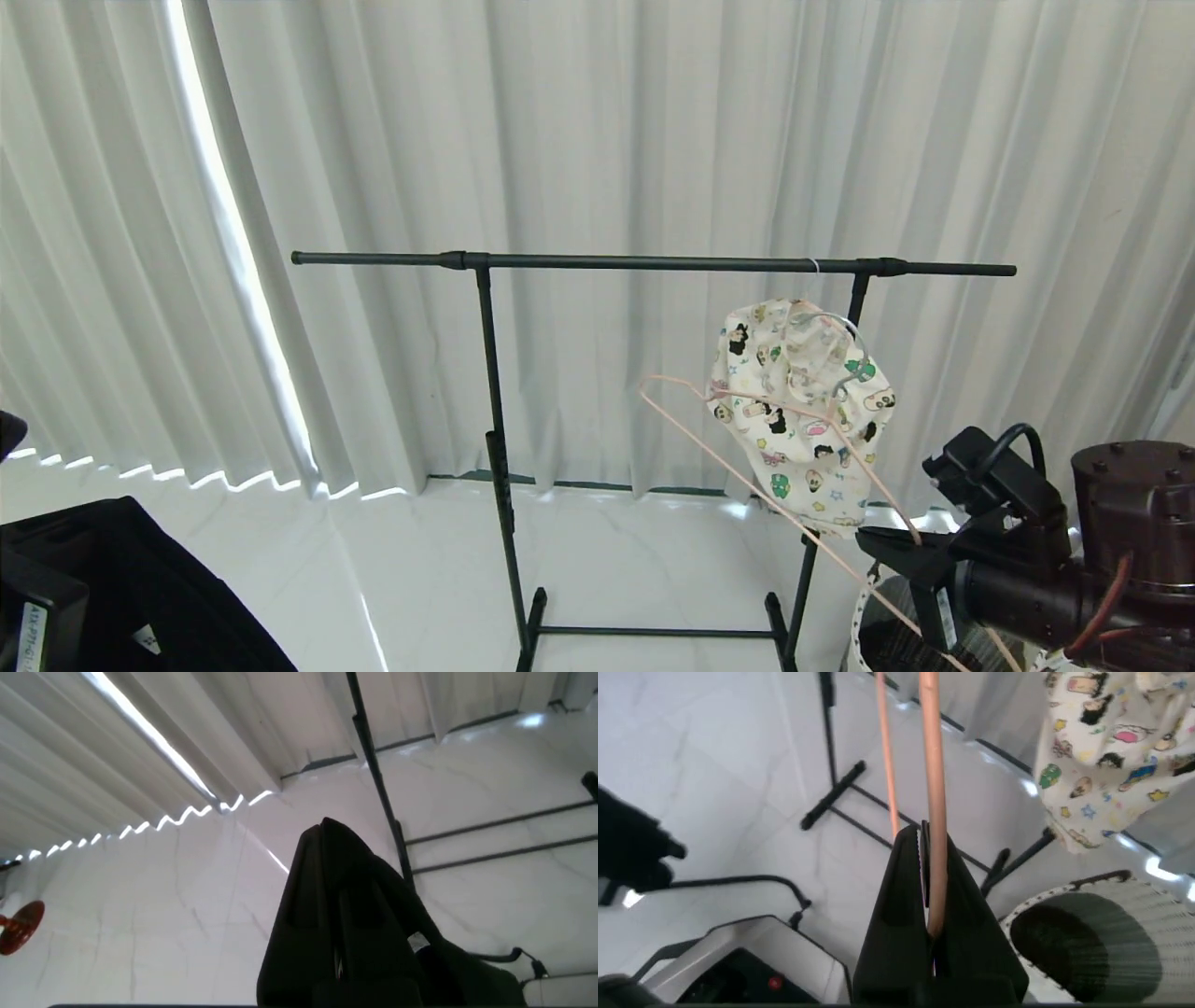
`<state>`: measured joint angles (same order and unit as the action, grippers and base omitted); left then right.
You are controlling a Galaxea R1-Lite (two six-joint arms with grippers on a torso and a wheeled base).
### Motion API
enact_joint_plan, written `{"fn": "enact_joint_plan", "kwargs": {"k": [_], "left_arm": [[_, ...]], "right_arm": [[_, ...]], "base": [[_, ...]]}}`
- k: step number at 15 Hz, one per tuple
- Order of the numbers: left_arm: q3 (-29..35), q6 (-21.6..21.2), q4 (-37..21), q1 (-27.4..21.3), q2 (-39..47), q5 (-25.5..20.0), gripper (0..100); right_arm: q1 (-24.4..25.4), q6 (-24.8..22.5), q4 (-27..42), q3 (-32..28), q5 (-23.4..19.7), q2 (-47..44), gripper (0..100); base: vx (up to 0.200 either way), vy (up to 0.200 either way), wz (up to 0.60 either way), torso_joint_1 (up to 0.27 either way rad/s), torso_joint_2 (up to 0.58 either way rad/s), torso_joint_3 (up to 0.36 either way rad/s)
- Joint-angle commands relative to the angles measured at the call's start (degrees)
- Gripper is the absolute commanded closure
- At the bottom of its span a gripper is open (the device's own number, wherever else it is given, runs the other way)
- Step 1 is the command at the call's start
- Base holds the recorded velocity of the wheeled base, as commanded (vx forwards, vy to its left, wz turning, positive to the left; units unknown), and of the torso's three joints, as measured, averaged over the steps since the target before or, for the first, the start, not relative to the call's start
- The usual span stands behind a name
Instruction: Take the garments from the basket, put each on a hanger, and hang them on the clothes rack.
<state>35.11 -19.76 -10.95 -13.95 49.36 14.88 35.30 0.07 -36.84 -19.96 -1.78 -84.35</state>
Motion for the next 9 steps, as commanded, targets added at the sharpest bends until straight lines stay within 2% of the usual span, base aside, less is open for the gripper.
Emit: {"fn": "enact_joint_plan", "kwargs": {"k": [1,3,6,9], "left_arm": [[-1.4,0.0,0.0,0.0,1.3,0.0,100],[-1.1,0.7,0.1,-0.6,3.8,-0.2,100],[0.4,7.9,8.1,-0.6,15.5,0.8,100],[6.9,17.0,12.3,-2.5,29.5,9.8,100]], "right_arm": [[0.5,-1.2,0.0,0.1,-1.2,0.9,100],[3.1,-2.2,0.1,0.1,-3.2,0.7,100],[10.1,-2.1,0.1,-0.1,-5.1,-0.8,100],[16.5,-1.7,0.0,-0.3,-5.6,-2.1,100]], "base": [[0.000,0.000,0.00,0.000,0.00,0.000],[0.000,0.000,0.00,0.000,0.00,0.000],[0.000,0.000,0.00,0.000,0.00,0.000],[0.000,0.000,0.00,0.000,0.00,0.000]]}}
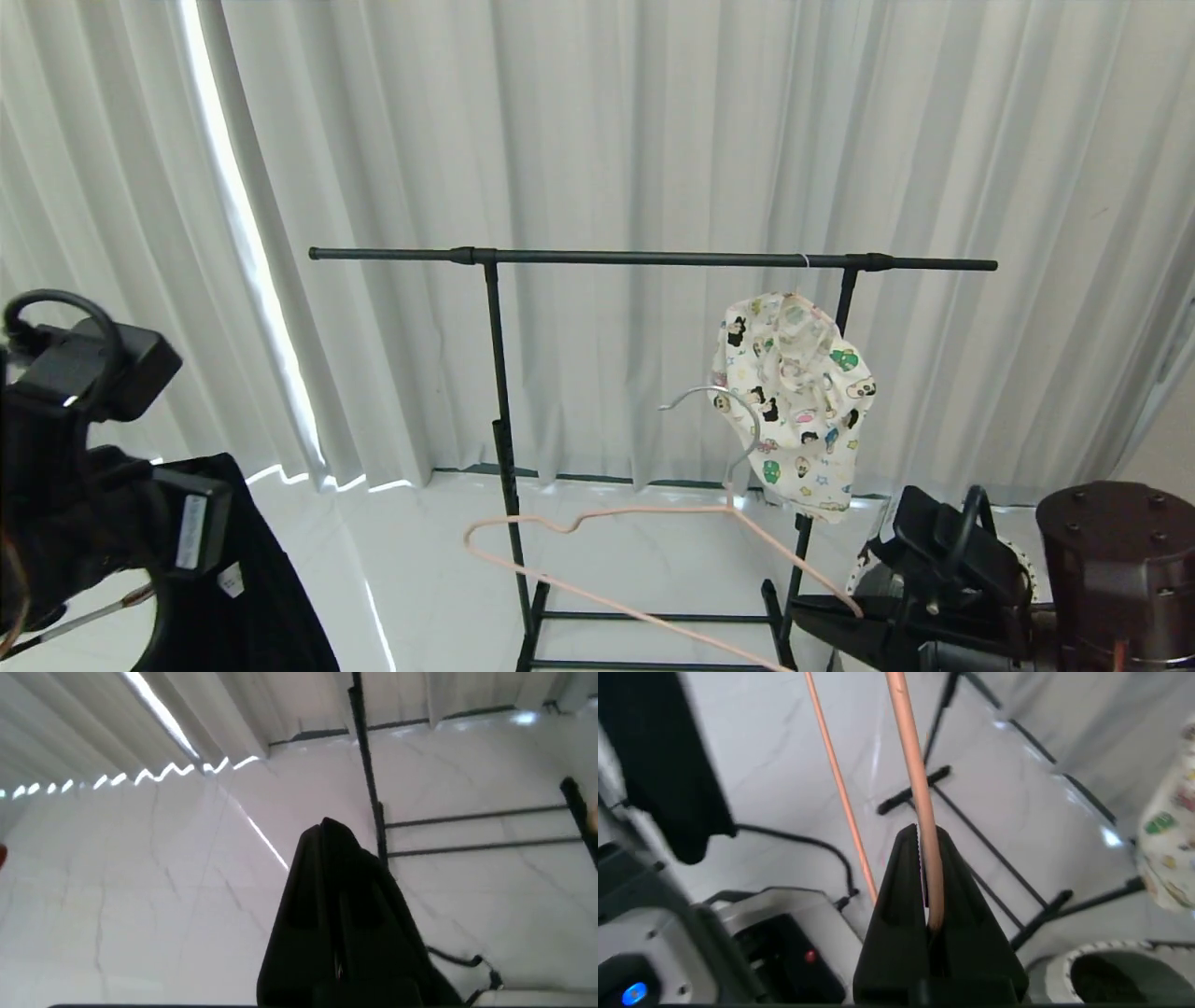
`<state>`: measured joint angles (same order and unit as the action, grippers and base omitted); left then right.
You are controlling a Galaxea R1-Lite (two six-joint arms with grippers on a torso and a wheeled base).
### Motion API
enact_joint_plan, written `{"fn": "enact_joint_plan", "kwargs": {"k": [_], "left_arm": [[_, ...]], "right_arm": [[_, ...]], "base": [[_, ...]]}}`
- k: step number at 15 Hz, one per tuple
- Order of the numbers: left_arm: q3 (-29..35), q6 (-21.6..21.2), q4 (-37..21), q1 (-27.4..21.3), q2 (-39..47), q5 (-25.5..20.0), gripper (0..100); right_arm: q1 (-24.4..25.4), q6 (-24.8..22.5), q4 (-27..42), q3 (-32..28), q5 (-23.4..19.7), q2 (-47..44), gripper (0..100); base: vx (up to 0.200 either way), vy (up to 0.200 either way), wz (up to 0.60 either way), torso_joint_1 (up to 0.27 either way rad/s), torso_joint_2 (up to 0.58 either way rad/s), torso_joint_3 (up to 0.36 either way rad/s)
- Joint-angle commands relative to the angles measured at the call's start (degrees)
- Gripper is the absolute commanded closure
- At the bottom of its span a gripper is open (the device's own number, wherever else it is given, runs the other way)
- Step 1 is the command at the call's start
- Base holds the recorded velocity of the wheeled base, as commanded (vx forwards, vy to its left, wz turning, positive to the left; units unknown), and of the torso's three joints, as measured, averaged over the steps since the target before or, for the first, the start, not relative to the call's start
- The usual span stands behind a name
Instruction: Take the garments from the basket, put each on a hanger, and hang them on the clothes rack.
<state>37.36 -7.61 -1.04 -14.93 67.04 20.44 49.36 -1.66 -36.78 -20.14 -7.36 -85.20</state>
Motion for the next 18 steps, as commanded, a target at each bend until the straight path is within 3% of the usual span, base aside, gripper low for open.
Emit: {"fn": "enact_joint_plan", "kwargs": {"k": [1,4,5,7,10,18], "left_arm": [[8.3,9.5,2.7,-3.3,16.5,6.7,100],[14.7,19.1,2.6,-7.0,27.4,15.5,100],[15.9,21.4,2.6,-8.5,28.5,16.0,100],[16.3,21.8,2.6,-11.3,28.6,15.9,100],[16.4,22.1,2.6,-13.5,28.5,15.9,100],[17.1,23.3,2.7,-12.8,28.3,16.1,100]], "right_arm": [[3.8,0.3,-0.1,-0.3,-0.1,-1.5,100],[5.4,1.9,-0.3,-1.2,0.1,-2.1,100],[5.3,2.6,-0.3,-2.1,0.2,-2.6,100],[5.4,5.6,-0.3,-5.1,0.2,-3.9,100],[5.3,6.2,-1.1,-8.6,0.4,-7.1,100],[2.2,7.5,-4.3,-7.5,0.7,-7.7,100]], "base": [[0.000,0.000,0.00,0.000,0.00,0.000],[0.000,0.000,0.00,0.000,0.00,0.000],[0.000,0.000,0.00,0.000,0.00,0.000],[0.000,0.000,0.00,0.000,0.00,0.000],[0.000,0.000,0.00,0.000,0.00,0.000],[0.000,0.000,0.00,0.000,0.00,0.000]]}}
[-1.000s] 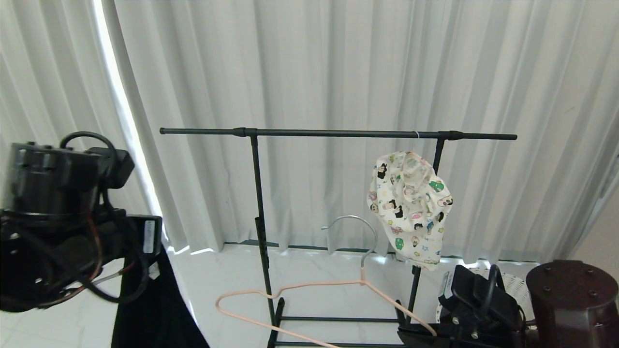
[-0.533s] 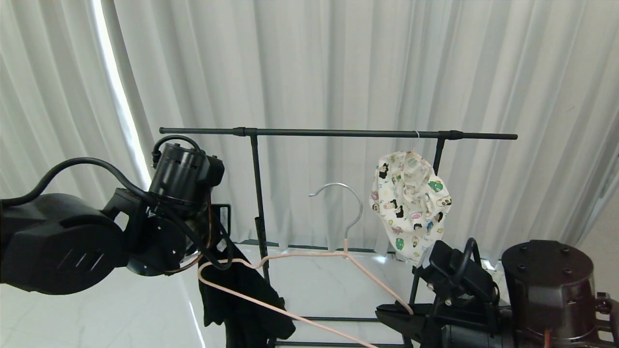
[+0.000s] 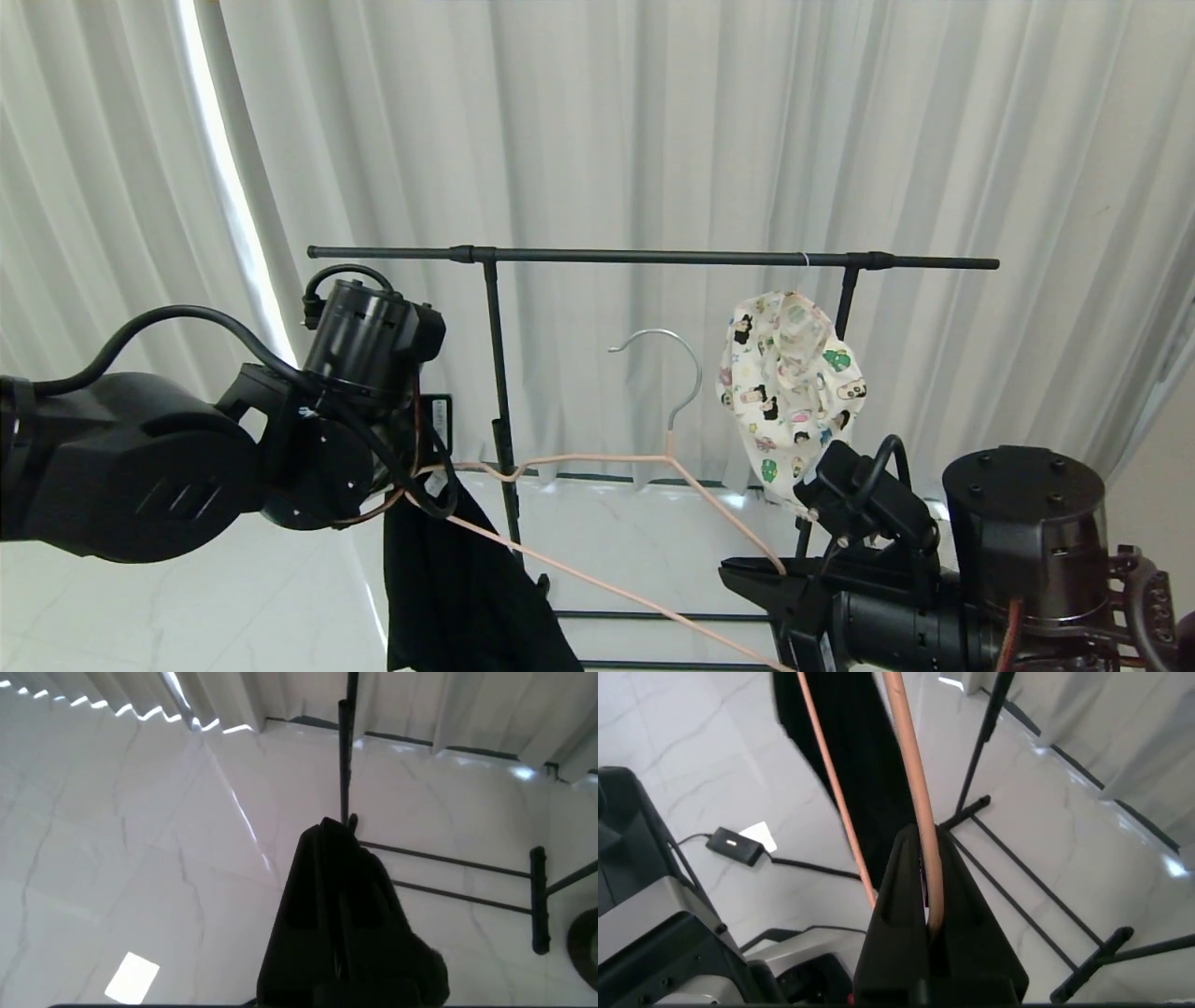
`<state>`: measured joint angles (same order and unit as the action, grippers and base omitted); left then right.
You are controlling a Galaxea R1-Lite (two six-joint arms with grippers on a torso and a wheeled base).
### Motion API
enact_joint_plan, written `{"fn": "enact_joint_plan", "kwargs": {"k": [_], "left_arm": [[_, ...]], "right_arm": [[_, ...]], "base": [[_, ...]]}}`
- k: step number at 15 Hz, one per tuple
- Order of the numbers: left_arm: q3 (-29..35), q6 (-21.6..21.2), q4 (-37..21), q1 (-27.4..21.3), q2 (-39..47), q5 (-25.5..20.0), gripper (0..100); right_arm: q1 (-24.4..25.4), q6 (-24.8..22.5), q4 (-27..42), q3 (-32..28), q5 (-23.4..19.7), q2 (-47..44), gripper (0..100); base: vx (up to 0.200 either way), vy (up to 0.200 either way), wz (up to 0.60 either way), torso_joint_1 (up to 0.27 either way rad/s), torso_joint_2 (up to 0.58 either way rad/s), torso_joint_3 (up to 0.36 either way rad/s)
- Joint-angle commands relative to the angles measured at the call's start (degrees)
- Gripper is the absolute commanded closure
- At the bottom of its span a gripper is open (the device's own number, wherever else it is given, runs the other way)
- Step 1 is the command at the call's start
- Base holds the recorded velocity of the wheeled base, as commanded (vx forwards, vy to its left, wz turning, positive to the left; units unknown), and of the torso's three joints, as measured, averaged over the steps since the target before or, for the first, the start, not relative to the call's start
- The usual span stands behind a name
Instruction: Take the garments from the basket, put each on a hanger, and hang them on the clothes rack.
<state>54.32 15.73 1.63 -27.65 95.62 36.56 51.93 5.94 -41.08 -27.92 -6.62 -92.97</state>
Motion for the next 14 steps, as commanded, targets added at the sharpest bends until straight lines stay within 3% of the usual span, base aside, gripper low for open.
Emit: {"fn": "enact_joint_plan", "kwargs": {"k": [1,6,14], "left_arm": [[0.7,0.1,0.0,-0.4,-0.4,-0.1,100],[1.0,0.1,0.0,-3.9,-1.1,-0.3,100],[0.9,0.2,0.1,-4.0,-1.2,-0.2,100]], "right_arm": [[-0.4,0.0,0.0,0.4,-0.1,0.1,100],[-0.8,0.0,-0.1,0.1,0.0,-0.4,100],[-3.1,-0.1,-1.7,0.1,0.0,0.0,100]], "base": [[0.000,0.000,0.00,0.000,0.00,0.000],[0.000,0.000,0.00,0.000,0.00,0.000],[0.000,0.000,0.00,0.000,0.00,0.000]]}}
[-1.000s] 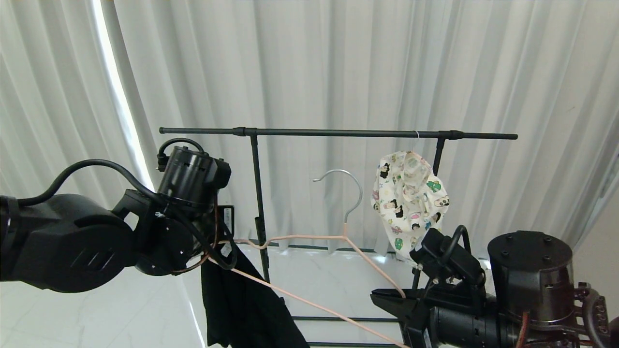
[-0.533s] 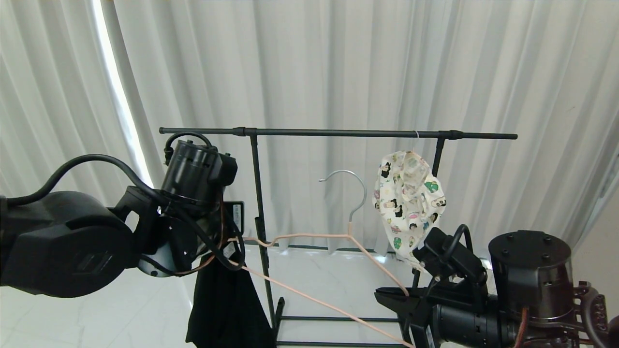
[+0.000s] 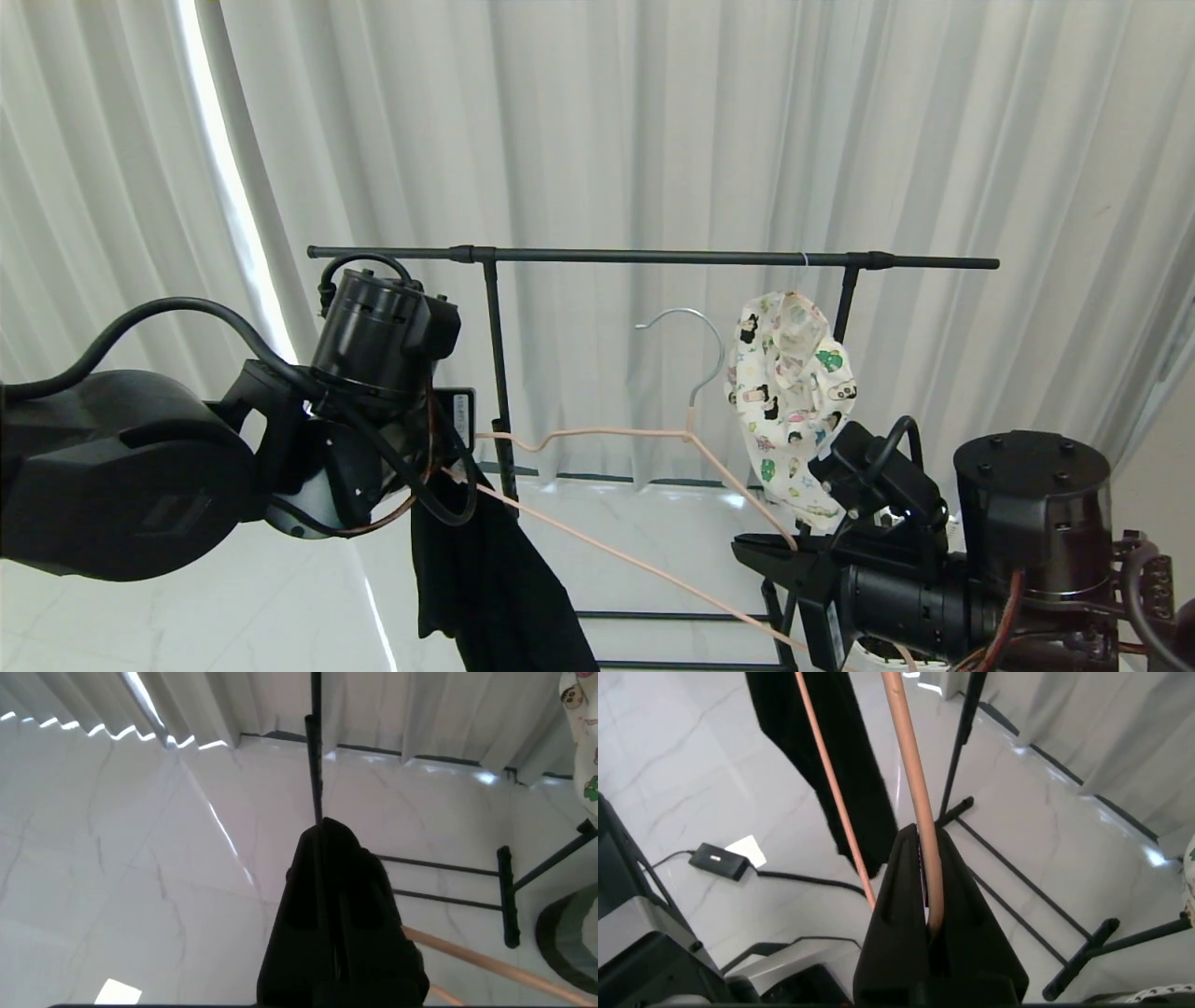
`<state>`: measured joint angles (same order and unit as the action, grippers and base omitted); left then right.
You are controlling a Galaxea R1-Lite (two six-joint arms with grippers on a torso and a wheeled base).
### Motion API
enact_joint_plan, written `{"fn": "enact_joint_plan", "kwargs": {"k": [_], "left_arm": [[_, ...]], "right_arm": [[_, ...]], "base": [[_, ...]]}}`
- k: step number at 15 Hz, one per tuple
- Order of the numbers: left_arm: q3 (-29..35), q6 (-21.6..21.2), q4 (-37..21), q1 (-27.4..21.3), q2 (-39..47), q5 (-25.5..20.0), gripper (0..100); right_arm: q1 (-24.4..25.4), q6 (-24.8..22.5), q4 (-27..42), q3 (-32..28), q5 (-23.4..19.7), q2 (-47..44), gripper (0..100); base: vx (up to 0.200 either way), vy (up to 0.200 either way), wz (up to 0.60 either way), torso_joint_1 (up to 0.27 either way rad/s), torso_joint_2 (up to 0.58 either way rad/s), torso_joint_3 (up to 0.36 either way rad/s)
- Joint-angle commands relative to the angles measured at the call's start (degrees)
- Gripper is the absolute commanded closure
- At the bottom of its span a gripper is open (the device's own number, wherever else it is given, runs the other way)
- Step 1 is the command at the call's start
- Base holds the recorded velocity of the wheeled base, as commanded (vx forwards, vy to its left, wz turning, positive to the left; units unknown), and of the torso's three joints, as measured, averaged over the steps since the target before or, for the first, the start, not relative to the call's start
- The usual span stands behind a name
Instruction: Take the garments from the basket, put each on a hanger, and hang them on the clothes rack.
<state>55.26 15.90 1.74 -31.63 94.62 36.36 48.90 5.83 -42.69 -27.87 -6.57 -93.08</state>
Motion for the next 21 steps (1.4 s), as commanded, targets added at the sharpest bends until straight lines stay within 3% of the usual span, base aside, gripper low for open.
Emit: {"fn": "enact_joint_plan", "kwargs": {"k": [1,7,10,16,21], "left_arm": [[-0.1,0.0,0.0,-0.1,-0.2,0.0,100],[-0.2,-0.2,0.0,-0.1,-0.9,-0.2,100],[-0.2,-0.3,0.0,-0.8,-1.1,-1.7,100],[-0.2,-0.3,0.0,-5.1,-1.4,-2.7,100],[-0.2,-0.4,0.0,-8.9,-3.7,-8.7,100]], "right_arm": [[0.0,0.0,-0.3,0.0,0.0,0.1,100],[-0.5,0.1,-0.3,0.1,3.1,0.4,100],[0.2,-0.1,-0.3,0.0,2.6,0.7,100],[0.9,-0.1,-0.3,-0.3,2.6,0.4,100],[1.2,0.0,-0.2,-0.3,2.2,0.4,100]], "base": [[0.000,0.000,0.00,0.000,0.00,0.000],[0.000,0.000,0.00,0.000,0.00,0.000],[0.000,0.000,0.00,0.000,0.00,0.000],[0.000,0.000,0.00,0.000,0.00,0.000],[0.000,0.000,0.00,0.000,0.00,0.000]]}}
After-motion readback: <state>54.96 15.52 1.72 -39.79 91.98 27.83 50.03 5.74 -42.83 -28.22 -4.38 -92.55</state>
